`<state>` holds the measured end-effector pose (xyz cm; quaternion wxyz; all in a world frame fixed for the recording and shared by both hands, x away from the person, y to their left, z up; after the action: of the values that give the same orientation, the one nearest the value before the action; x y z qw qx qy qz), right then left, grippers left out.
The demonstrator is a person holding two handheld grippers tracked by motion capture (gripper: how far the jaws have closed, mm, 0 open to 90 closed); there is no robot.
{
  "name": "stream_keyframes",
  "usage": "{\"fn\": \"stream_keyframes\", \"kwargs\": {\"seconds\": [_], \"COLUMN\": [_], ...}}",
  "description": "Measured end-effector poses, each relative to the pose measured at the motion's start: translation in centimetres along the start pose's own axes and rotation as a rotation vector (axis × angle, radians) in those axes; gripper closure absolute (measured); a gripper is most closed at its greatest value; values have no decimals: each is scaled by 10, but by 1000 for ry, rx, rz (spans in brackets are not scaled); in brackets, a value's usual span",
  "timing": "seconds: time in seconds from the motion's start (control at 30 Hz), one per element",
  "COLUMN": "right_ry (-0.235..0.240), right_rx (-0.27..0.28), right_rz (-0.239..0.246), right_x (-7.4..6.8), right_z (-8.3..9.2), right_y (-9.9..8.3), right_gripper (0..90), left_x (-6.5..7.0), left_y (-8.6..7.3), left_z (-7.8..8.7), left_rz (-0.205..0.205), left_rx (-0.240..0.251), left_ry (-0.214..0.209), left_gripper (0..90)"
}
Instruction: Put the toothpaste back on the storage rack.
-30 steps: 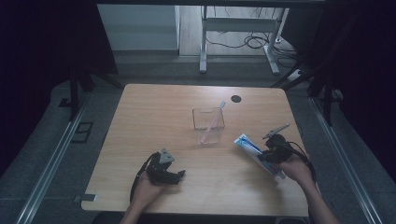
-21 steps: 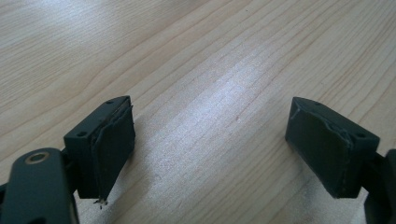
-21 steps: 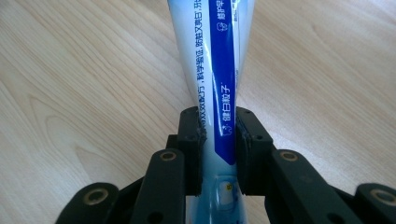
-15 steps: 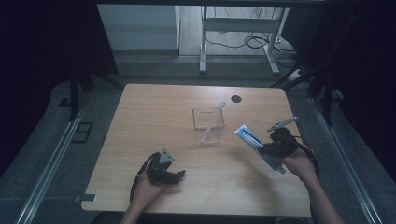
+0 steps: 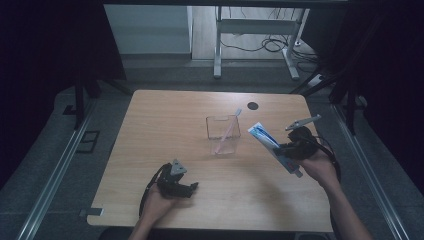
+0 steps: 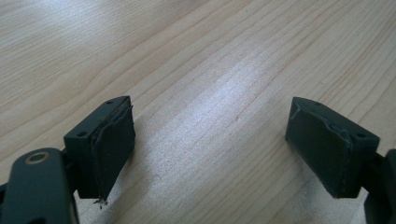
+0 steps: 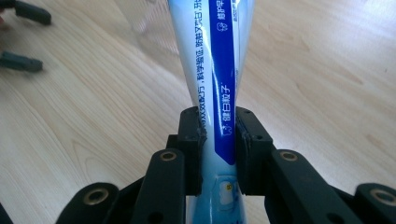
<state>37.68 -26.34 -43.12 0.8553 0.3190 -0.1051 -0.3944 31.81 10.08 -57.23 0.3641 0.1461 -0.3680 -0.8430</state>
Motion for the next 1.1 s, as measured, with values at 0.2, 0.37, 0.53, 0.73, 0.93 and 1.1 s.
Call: {"fn": "stream_keyframes", "kwargs": {"seconds": [0.2, 0.37, 0.53, 0.73, 0.93, 1.1], "right_ry": [4, 7, 15, 26, 37, 45], "right_rx": [36, 52, 70, 82, 103, 125], "right_rz": [8, 18, 26, 30, 39, 52], "right_x": [-4, -8, -14, -17, -23, -28], "right_z": [7, 8, 5, 0, -9, -17], "right_y": [19, 30, 44, 55, 70, 83], "right_gripper": [742, 743, 744, 744, 745, 745], "left_x": [0, 0, 0, 0, 0, 0], "left_y": [0, 0, 0, 0, 0, 0], "left_z": [0, 0, 0, 0, 0, 0], "left_rz": [0, 0, 1, 1, 1, 2], "left_rx": [0, 0, 0, 0, -1, -1], "left_ry": [-1, -1, 0, -1, -1, -1], "left_gripper": [159, 158, 158, 159, 158, 158]}}
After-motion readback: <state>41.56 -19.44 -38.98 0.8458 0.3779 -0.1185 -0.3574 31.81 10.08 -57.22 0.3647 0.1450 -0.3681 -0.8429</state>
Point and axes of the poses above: each handheld gripper's, and its own axes: z roughly backward along the jaws, y roughly out of its top, x roughly to its right, the point moved 4 cm from there along -z, roughly forward along the jaws, and after that the axes turned 3 degrees about x, right-handed, at the moved point
